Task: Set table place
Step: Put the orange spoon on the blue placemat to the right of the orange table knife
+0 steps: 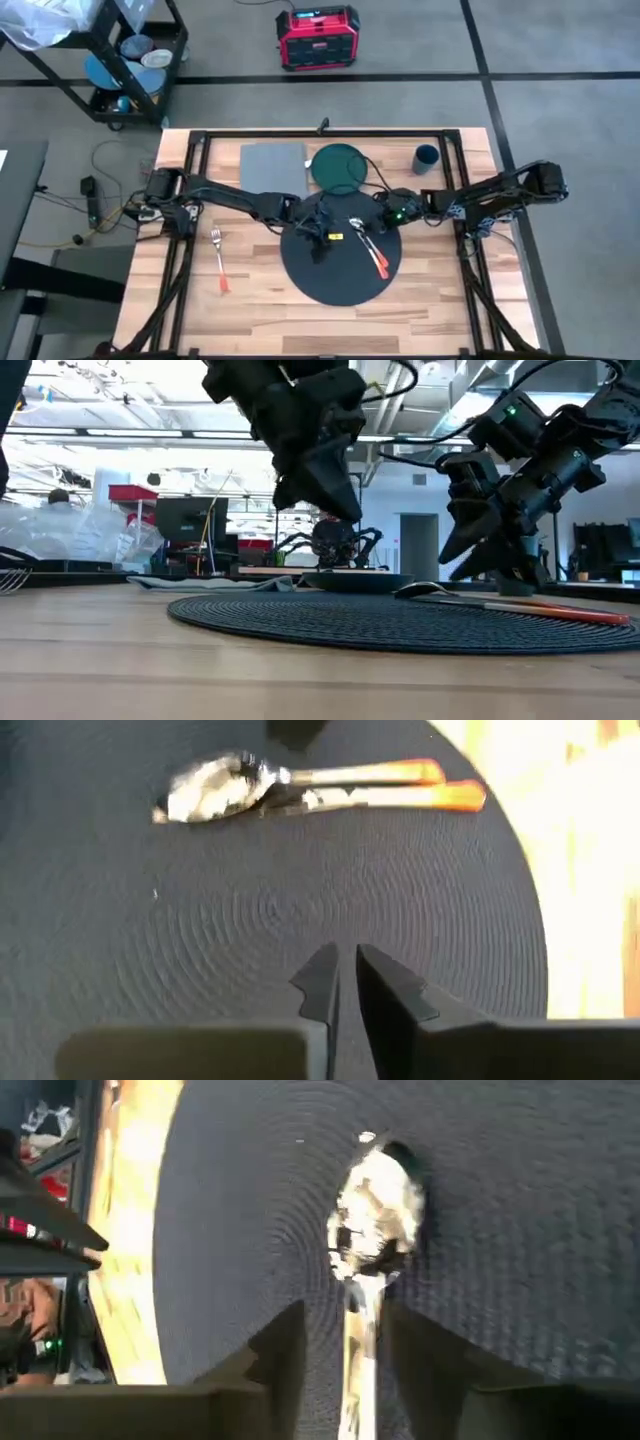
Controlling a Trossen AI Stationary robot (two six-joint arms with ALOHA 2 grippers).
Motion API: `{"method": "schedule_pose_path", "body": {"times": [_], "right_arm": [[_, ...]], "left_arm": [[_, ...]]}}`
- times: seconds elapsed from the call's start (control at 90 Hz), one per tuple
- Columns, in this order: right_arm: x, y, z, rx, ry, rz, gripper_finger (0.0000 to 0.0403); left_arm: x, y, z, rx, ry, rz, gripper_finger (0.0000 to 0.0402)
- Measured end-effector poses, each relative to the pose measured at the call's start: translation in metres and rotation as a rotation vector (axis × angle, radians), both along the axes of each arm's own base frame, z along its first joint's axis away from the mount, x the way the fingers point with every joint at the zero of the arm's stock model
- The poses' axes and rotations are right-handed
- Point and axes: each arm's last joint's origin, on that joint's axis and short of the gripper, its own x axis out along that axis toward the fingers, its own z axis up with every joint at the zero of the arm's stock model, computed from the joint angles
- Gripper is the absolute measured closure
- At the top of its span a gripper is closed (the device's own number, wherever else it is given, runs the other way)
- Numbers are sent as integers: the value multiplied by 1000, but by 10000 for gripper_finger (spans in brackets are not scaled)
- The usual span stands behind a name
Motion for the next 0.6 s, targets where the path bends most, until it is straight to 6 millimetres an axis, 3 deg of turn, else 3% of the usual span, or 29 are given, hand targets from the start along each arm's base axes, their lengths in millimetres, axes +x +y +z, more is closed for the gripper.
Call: {"method": "schedule_pose_path", "body": {"times": [0.144, 0.311, 0.467, 0.6], "right_arm": [[-2, -10, -2, 16, 16, -50, 198], [-4, -16, -2, 37, 10, -57, 206], [1, -12, 5, 22, -66, -25, 255], [8, 3, 10, -40, -26, 60, 357]], "left_arm": [[-2, -2, -1, -9, 27, -13, 322], [-2, -4, -1, -3, 16, -24, 298], [-2, -4, -1, 1, 16, -29, 297], [-2, -4, -1, 2, 19, -29, 296]]}}
